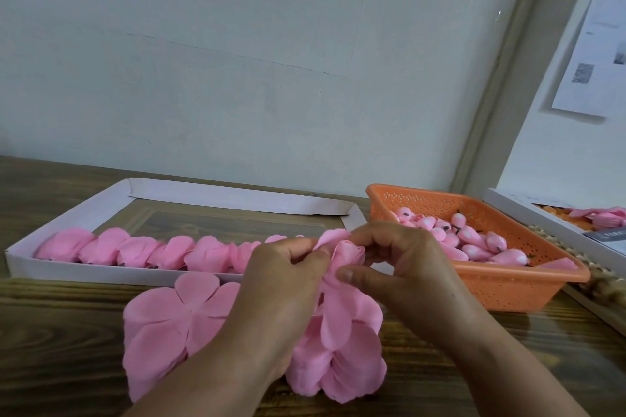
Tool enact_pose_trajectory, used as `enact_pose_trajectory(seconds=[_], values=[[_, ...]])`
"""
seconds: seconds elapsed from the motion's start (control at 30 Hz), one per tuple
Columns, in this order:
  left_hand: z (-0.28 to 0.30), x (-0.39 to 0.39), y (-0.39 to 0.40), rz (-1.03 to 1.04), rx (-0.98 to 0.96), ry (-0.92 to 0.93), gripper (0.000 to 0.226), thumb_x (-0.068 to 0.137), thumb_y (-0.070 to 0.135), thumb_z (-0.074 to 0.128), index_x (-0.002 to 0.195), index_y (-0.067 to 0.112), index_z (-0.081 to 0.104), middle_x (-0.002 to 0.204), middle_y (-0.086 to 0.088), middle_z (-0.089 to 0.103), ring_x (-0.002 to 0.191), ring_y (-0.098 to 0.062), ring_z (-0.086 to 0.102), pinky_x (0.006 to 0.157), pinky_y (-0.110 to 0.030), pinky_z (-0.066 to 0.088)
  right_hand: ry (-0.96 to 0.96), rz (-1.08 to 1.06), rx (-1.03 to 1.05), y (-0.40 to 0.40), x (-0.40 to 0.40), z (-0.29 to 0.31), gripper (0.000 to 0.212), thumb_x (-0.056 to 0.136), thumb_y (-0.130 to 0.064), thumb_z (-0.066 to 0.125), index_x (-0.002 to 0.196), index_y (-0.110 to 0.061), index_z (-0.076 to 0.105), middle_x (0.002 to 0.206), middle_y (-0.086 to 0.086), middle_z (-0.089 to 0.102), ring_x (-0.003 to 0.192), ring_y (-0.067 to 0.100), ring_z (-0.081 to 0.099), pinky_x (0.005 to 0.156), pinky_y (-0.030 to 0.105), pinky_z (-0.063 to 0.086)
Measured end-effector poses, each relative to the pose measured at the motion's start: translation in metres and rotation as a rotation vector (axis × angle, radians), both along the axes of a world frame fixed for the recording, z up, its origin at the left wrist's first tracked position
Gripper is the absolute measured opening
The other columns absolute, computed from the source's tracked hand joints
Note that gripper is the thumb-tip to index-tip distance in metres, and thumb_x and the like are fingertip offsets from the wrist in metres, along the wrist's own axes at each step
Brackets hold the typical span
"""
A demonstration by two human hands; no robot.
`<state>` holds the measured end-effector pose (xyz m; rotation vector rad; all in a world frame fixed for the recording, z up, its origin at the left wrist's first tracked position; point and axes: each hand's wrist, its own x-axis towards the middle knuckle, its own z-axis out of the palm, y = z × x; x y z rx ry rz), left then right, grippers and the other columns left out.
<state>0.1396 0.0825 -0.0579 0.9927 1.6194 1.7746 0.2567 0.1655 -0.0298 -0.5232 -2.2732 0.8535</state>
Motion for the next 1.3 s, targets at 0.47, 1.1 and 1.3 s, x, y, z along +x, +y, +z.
enact_pose_trajectory(seconds=[0.47,1.1,1.3], values=[[0.0016,0.0036,-0.0004,0.002,0.032,0.083,0.029,0.093,0.03,0.053,0.075,0.021,0.074,0.077,-0.002,0.072,0.078,-0.019,0.068,0.07,-0.034,0.056,-0.017,-0.045,-0.006,0.0029,0.0002,0.0015,0.017,0.072,-0.01,0.077,0.081,-0.021,0.069,0.069,0.004,0.064,0.059,0.014,0.054,0.056,0.025,0.048],[-0.0023,-0.0043,0.0012,-0.111,0.016,0.028,0.034,0.089,0.012,0.061,0.066,0.034,0.075,0.066,0.005,0.073,0.061,0.005,0.065,0.051,-0.004,0.043,-0.025,0.047,-0.021,0.0062,0.0004,-0.0029,0.016,0.076,-0.011,0.074,0.088,-0.021,0.069,0.058,-0.003,0.049,0.049,0.003,0.036,0.046,0.018,0.031],[-0.0021,-0.0047,0.0024,-0.096,0.02,0.001,0.031,0.088,0.016,0.064,0.065,0.034,0.076,0.076,-0.001,0.074,0.067,-0.005,0.068,0.064,-0.02,0.056,-0.073,0.089,-0.024,0.0081,0.0023,-0.0039,0.03,0.073,-0.004,0.076,0.087,-0.028,0.065,0.054,-0.011,0.05,0.047,0.001,0.041,0.045,0.016,0.034]])
